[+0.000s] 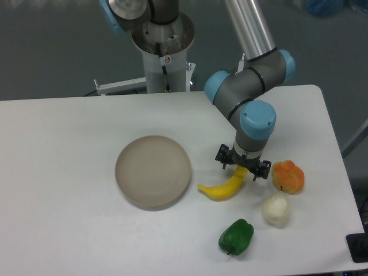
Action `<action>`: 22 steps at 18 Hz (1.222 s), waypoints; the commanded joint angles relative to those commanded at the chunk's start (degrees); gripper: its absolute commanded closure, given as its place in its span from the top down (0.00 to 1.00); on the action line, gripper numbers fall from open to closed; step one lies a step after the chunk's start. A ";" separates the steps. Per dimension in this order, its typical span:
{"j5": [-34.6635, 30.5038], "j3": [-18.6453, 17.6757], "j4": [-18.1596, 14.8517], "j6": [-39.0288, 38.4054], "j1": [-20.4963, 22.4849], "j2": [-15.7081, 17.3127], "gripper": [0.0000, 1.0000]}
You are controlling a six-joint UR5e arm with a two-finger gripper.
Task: Pick up the banana from the table
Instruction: 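Position the open gripper above the banana's stem end, then lower the gripper and close it on the banana, then lift the grasped banana up off the table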
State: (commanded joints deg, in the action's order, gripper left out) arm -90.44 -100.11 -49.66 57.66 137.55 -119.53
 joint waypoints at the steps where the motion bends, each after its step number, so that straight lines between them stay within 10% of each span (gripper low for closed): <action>1: 0.00 0.09 0.00 0.00 0.00 -0.09 0.92; 11: -0.09 0.09 0.00 0.35 0.00 0.00 0.38; 22: 0.17 1.14 -0.26 0.70 0.35 1.31 0.25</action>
State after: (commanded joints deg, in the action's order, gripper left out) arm -90.27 -98.97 -49.92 58.36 137.90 -118.22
